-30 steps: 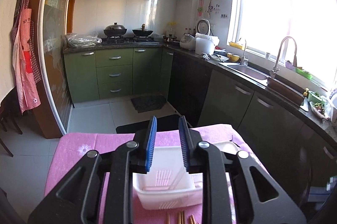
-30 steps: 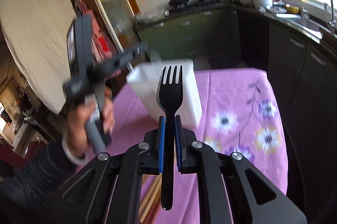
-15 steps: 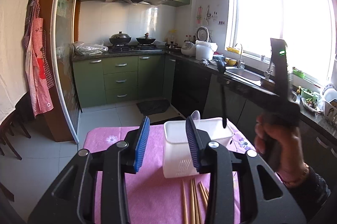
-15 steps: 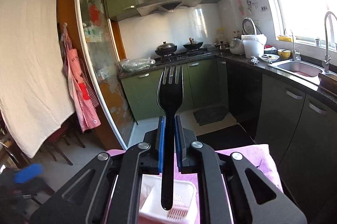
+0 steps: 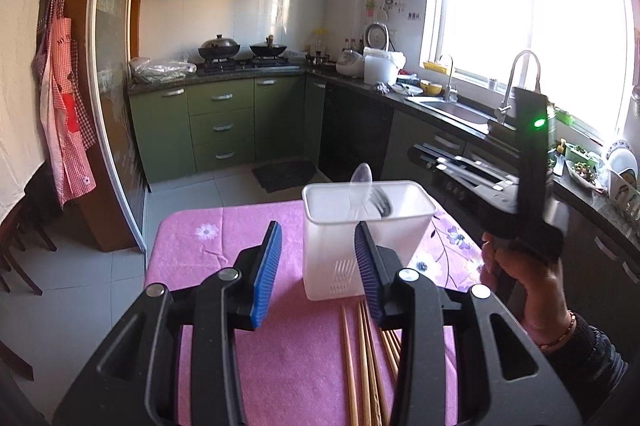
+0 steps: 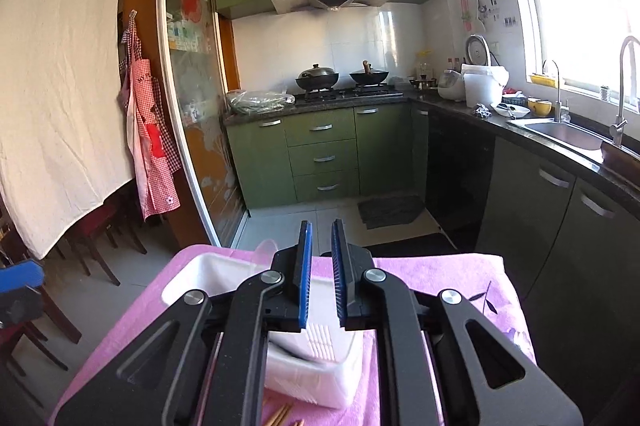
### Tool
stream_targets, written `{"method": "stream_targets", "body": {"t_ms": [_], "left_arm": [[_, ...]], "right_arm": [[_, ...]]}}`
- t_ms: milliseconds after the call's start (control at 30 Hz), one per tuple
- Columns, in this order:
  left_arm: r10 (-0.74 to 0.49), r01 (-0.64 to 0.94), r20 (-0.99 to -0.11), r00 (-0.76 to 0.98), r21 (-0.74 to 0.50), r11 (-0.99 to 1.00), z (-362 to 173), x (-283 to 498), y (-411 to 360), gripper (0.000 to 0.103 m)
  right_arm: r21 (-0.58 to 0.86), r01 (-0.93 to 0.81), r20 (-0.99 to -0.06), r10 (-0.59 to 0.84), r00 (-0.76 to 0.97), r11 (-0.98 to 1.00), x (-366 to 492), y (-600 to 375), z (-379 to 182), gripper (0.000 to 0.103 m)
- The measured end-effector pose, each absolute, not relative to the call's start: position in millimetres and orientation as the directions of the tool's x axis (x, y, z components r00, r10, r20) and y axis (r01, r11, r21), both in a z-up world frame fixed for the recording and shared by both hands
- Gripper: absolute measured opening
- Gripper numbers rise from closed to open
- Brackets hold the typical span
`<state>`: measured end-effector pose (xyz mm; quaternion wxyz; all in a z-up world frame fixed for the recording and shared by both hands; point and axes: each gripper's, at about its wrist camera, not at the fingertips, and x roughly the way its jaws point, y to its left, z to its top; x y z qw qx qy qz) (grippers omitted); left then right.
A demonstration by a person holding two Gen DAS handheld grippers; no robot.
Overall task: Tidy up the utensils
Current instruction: 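Release the black fork into the white holder with the right tool, then grasp one wooden chopstick with the left tool and lift it upright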
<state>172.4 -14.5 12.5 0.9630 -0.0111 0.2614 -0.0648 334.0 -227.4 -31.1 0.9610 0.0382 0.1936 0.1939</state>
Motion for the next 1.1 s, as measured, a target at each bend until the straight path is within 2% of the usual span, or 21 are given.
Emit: {"method": "stream_targets", "body": {"t_ms": [133,233,467,500,533,700,1100], "left_arm": [[-0.137,0.130,-0.605,0.784,-0.056,0.990,-5.6,179.7,-21.6,0.036],[-0.149,0.137,-0.672,0.726,-0.071,0.988,-23.7,185.7,-24.9,0.037],[-0.186,0.169,-0.844,0.503,-0.116,0.979,-88.5,216.4,-46.4,0.036],[-0.193,0.171,-0.863,0.467,-0.125,0.977,-99.1,221.1,-49.7,0.032],[-0.197,0.175,-0.875,0.442,-0.132,0.976,-107.5,223.9,-53.2,0.025],[-0.153,0.173,-0.916,0.371,-0.094,0.980,-134.8,240.0,-65.1,0.018],[-0.053,0.163,-0.950,0.309,-0.002,0.987,-158.2,262.9,-77.6,0.013]], "right_arm": [[0.153,-0.366,-0.317,0.397,0.862,0.918,298.0,-244.8,-21.1,0.011],[0.154,-0.367,-0.318,0.398,0.861,0.917,266.7,-259.8,-18.4,0.025],[0.154,-0.327,-0.456,0.360,0.814,0.933,214.9,-294.0,-55.6,0.027],[0.160,-0.319,-0.480,0.356,0.802,0.934,211.4,-299.3,-63.5,0.027],[0.165,-0.313,-0.493,0.354,0.795,0.935,208.0,-303.0,-70.1,0.027],[0.194,-0.282,-0.550,0.342,0.762,0.940,198.6,-323.2,-100.3,0.027],[0.210,-0.295,-0.579,0.362,0.731,0.932,203.6,-319.2,-105.0,0.027]]}}
